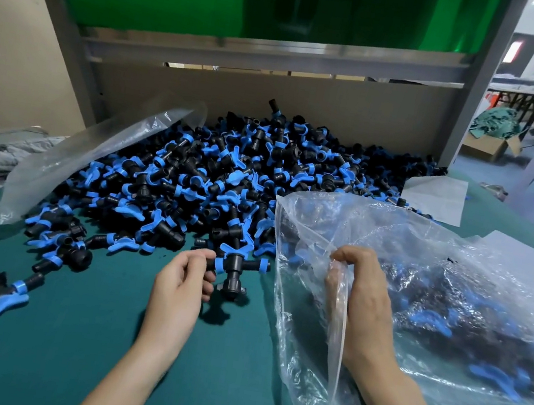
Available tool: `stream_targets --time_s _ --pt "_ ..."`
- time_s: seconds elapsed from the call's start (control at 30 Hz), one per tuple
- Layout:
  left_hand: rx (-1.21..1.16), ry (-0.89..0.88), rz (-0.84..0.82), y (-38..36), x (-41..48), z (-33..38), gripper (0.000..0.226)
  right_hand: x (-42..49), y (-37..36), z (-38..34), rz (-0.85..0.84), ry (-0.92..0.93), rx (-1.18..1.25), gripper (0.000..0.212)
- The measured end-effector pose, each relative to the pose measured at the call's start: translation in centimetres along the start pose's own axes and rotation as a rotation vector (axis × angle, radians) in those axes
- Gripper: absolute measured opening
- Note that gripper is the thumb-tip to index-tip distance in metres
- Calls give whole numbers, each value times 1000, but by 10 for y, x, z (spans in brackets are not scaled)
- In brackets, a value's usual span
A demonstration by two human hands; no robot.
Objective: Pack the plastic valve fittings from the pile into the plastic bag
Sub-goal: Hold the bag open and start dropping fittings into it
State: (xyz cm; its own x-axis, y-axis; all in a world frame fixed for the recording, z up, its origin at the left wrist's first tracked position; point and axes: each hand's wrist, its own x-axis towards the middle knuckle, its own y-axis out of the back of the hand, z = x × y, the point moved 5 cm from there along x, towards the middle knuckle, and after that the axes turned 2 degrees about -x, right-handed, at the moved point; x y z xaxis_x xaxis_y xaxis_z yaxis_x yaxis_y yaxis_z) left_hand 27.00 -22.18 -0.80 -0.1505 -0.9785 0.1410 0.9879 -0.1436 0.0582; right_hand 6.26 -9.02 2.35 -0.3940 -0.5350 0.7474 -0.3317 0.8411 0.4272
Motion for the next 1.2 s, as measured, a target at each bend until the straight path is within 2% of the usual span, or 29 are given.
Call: stream_targets --time_s 0.23,0.37,0.57,0.83,1.0,1.2 --pt "-112 66 0 -3 4 -12 24 0 1 -1 10 0 -3 30" --pt "-199 142 1 -4 6 -20 33 -1 1 0 1 -3 -8 43" --pt "-183 152 -14 -4 8 -24 37 -1 1 1 14 -16 32 26" --pt "-196 139 -15 -5 9 -24 36 -2 1 -1 8 -16 31 24" --pt "-213 138 -18 -4 10 -24 37 -2 0 0 -10 -11 16 31" --pt "-237 135 0 -4 10 -24 34 -3 0 0 -9 -26 17 22"
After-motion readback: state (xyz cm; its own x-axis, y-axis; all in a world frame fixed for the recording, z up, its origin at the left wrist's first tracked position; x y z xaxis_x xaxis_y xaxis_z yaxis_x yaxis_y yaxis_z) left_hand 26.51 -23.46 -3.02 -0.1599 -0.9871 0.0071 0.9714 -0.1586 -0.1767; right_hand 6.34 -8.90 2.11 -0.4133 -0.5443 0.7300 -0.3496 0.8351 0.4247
